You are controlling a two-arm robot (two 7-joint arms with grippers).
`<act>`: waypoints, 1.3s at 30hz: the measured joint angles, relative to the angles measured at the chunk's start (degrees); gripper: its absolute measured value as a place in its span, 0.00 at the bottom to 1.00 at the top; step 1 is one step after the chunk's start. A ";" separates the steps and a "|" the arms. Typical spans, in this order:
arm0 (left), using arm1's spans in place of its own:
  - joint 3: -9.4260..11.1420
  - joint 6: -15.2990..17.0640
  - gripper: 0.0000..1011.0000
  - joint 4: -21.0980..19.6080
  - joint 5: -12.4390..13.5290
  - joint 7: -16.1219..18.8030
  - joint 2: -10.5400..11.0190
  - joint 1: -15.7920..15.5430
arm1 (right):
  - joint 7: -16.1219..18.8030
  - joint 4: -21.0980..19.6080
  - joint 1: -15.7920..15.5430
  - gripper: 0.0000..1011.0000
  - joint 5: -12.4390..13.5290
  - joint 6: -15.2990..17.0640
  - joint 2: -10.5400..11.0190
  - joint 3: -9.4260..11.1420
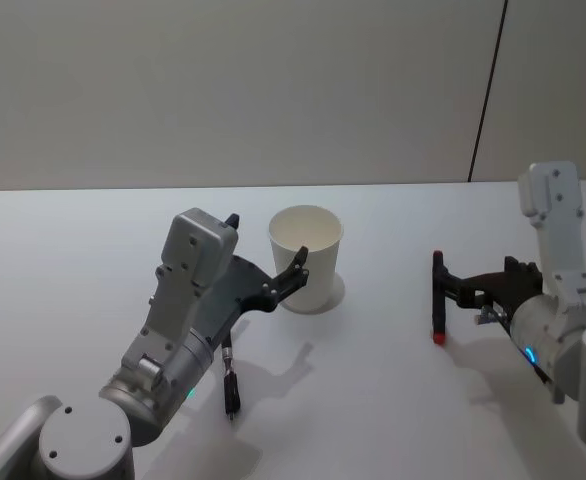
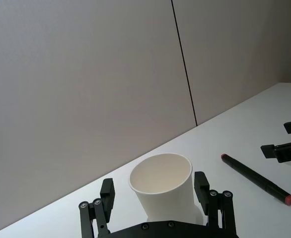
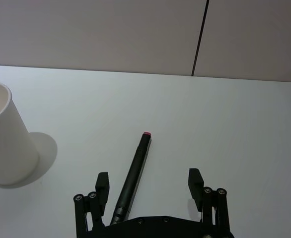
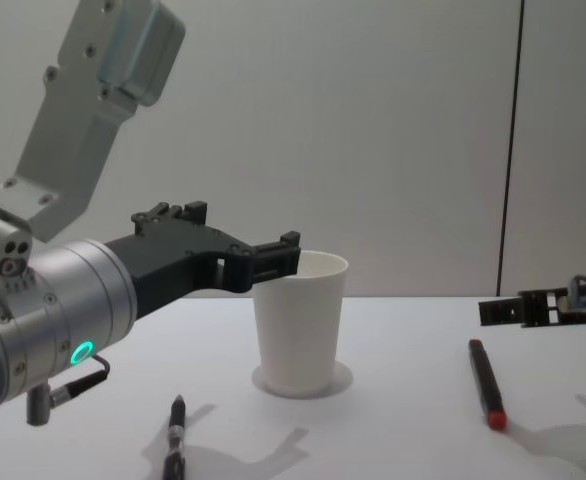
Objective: Place the pen into the pen holder.
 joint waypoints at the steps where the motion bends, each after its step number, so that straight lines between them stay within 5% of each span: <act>1: 0.00 0.00 0.99 0.00 0.00 0.00 0.00 0.00 | -0.19 0.11 0.20 0.99 -0.09 0.51 -0.18 0.01; 39: 0.00 0.00 0.99 0.00 0.00 0.00 0.00 0.00 | -0.62 4.43 5.03 0.99 -2.07 6.45 -2.91 1.51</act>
